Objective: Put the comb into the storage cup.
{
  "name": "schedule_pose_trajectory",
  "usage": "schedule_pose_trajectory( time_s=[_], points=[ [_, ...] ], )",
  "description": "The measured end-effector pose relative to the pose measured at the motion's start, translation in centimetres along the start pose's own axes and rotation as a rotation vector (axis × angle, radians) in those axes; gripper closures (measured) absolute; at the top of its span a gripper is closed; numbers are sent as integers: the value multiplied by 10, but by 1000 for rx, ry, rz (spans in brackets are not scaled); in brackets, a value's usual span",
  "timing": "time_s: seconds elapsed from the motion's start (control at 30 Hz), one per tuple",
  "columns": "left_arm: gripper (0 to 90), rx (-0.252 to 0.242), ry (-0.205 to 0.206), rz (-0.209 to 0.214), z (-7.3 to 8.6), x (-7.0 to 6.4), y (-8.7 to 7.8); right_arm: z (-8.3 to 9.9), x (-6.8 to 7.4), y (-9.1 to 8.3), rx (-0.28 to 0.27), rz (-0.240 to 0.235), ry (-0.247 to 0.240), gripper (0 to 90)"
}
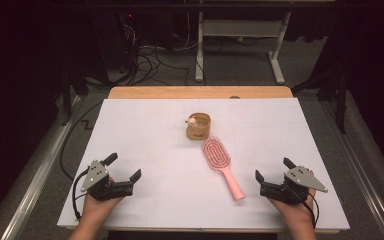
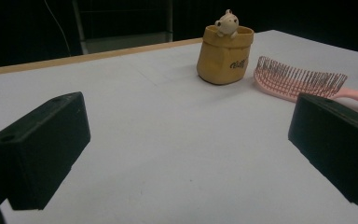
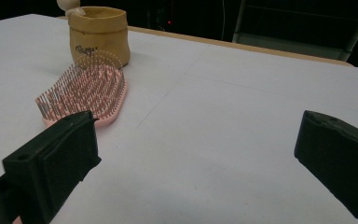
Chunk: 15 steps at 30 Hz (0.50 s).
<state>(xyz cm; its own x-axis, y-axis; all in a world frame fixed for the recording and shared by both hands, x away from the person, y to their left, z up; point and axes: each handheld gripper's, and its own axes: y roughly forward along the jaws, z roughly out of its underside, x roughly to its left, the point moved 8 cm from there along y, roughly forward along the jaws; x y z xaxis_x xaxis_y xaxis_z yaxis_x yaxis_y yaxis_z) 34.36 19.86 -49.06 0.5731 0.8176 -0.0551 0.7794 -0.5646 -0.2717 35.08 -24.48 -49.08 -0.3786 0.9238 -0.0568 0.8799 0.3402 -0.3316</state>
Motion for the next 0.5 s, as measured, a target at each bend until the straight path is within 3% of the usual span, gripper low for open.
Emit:
schedule_pose_trajectory(
  time_s=[0.5],
  points=[
    [0,22,1,17,1,-3,2,0,3,0,9,-6,1,0]
  ],
)
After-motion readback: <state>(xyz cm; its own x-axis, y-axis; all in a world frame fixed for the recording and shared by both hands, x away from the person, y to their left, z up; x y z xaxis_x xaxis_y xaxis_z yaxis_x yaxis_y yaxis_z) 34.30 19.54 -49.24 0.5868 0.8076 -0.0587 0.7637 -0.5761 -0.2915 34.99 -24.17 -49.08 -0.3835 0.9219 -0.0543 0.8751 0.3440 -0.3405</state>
